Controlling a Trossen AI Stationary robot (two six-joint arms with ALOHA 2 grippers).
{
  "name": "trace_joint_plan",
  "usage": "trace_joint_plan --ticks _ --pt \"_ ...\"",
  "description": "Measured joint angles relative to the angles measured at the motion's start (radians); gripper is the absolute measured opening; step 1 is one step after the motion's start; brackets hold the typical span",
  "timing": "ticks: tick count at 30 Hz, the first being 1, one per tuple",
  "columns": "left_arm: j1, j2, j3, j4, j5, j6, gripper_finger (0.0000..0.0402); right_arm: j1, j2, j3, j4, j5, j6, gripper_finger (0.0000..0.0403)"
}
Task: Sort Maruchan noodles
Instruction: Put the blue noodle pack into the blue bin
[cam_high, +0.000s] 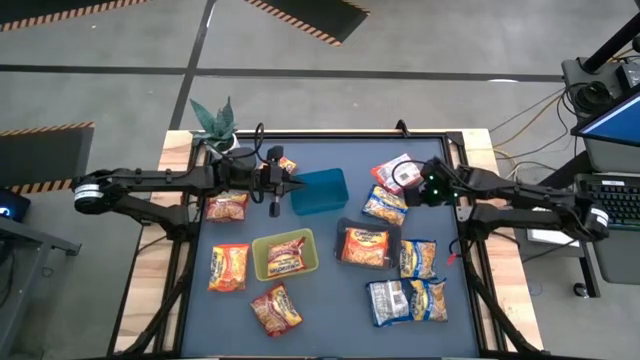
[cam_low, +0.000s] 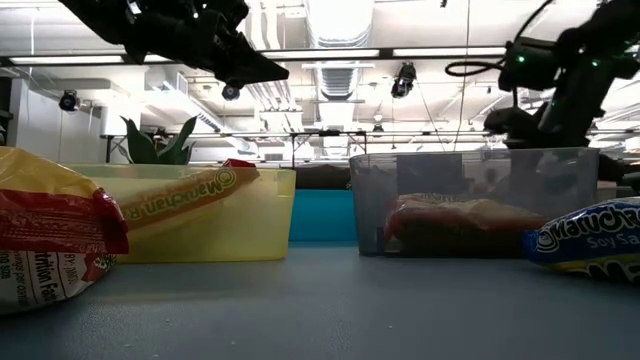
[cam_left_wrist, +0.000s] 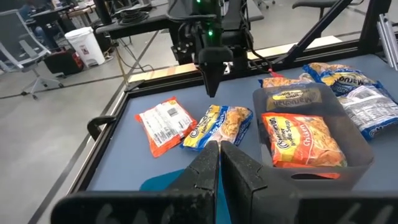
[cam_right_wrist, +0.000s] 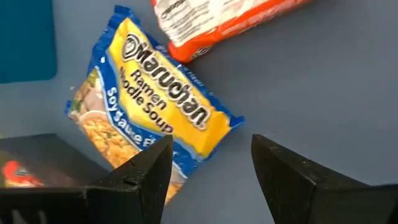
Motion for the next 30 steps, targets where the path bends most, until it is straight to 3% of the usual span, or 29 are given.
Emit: trace_joint_plan --ticks 12,30 --pt "0.000 0.000 0.000 -0.005 0.000 0.000 0.0000 0.007 0.004 -0.125 0.145 -0.084 0.079 0.0206" --pt "0.000 0.000 0.000 -0.004 -0.002 0.001 0.0000 0.007 0.073 -0.257 0.470 -0.081 0.125 0.0206"
